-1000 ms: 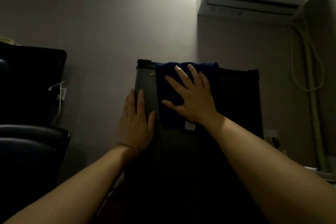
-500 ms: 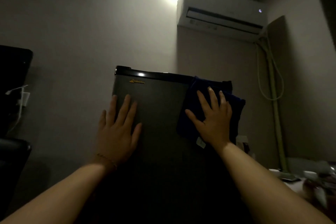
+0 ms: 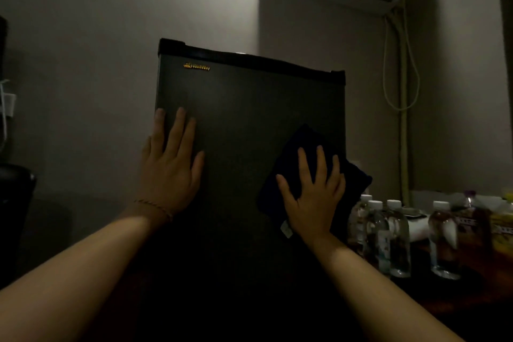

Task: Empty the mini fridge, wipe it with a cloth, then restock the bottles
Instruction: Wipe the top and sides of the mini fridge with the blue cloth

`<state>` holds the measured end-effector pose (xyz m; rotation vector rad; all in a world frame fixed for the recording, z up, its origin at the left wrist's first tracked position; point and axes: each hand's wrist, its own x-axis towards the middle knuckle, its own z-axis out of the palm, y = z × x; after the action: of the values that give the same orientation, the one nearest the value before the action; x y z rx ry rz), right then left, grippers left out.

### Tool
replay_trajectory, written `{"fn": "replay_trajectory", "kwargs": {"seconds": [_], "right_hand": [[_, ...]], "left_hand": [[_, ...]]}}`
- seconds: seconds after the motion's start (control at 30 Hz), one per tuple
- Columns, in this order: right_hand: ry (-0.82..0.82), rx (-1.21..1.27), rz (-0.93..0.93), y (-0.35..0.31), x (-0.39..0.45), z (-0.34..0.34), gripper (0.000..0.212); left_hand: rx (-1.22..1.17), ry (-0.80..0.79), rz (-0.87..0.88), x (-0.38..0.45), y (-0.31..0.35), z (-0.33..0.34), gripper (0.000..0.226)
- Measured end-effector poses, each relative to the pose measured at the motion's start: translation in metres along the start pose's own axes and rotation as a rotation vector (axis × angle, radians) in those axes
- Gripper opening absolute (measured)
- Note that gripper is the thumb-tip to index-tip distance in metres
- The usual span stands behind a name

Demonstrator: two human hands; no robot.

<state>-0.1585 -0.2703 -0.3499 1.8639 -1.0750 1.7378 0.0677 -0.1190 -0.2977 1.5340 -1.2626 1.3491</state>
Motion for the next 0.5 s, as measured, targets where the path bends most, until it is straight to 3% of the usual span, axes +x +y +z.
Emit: {"fn": "replay_trajectory", "kwargs": {"seconds": [0.2, 0.37, 0.5], "right_hand": [[0.022, 0.009, 0.012, -0.065, 0.024, 0.003, 0.072], [0.127, -0.009, -0.348, -0.139, 0.068, 0.005, 0.065], [0.131, -0.013, -0.504, -0.136, 0.091, 0.008, 0.065]], "left_hand": [[0.002, -0.002, 0.009, -0.006, -0.001, -0.004, 0.066], [-0.021, -0.017, 0.007, -0.022, 0.000, -0.006, 0.066], [0.004, -0.052, -0.046, -0.030, 0.003, -0.006, 0.068]]}}
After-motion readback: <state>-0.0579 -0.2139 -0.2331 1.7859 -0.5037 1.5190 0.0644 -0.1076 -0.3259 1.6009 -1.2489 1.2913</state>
